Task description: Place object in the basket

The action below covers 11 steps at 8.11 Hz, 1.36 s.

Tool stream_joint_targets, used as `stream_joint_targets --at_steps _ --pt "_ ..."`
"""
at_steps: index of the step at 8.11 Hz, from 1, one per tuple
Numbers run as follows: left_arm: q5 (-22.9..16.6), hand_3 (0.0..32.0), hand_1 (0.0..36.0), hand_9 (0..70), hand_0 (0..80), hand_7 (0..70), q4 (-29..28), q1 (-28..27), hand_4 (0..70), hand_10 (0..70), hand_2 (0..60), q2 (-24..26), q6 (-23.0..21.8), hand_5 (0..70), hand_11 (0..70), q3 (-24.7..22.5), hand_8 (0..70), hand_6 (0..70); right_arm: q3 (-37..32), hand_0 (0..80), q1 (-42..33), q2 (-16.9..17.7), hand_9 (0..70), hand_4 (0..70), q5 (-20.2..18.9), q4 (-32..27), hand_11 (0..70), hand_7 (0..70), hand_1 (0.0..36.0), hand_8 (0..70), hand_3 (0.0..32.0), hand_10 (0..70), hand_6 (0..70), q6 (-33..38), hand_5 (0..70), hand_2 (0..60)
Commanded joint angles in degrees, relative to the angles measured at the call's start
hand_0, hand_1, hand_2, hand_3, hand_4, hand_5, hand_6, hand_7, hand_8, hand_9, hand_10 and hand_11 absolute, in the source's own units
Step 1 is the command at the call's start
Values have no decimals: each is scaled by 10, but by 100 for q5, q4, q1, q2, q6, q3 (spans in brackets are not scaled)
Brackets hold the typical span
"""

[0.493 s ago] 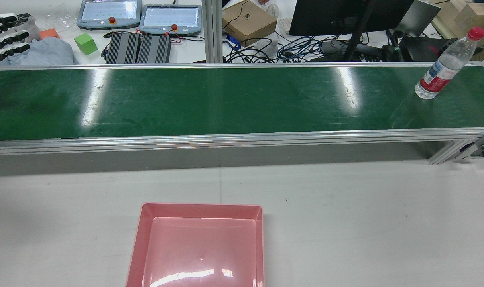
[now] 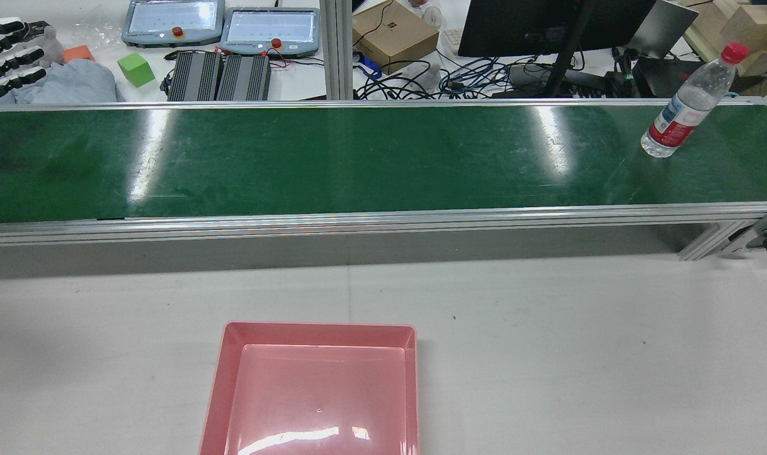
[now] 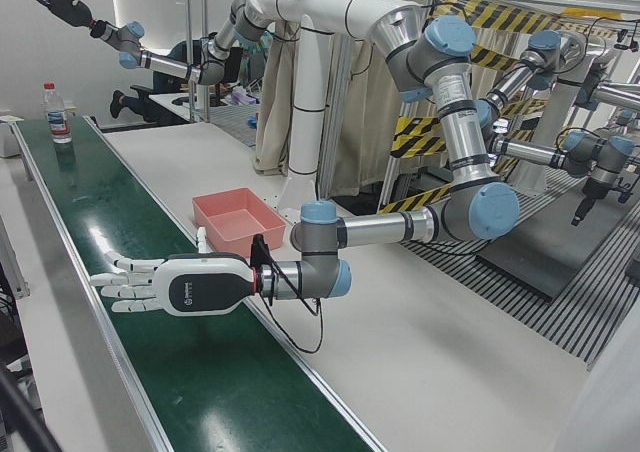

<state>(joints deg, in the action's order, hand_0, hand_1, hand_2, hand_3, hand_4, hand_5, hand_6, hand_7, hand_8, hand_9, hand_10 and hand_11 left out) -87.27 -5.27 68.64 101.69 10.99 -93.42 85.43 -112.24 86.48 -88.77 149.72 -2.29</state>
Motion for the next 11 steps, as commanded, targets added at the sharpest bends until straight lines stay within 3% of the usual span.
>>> stream_joint_targets --at_steps 1,11 --pt "0 96 133 102 648 12 0 0 21 54 0 0 0 254 100 0 84 45 0 0 0 0 0 0 0 5 0 0 0 0 0 0 0 0 0 0" --pt "0 84 138 114 670 18 0 18 64 64 0 0 0 259 114 -9 106 56 0 0 0 0 0 0 0 -4 0 0 0 0 0 0 0 0 0 0"
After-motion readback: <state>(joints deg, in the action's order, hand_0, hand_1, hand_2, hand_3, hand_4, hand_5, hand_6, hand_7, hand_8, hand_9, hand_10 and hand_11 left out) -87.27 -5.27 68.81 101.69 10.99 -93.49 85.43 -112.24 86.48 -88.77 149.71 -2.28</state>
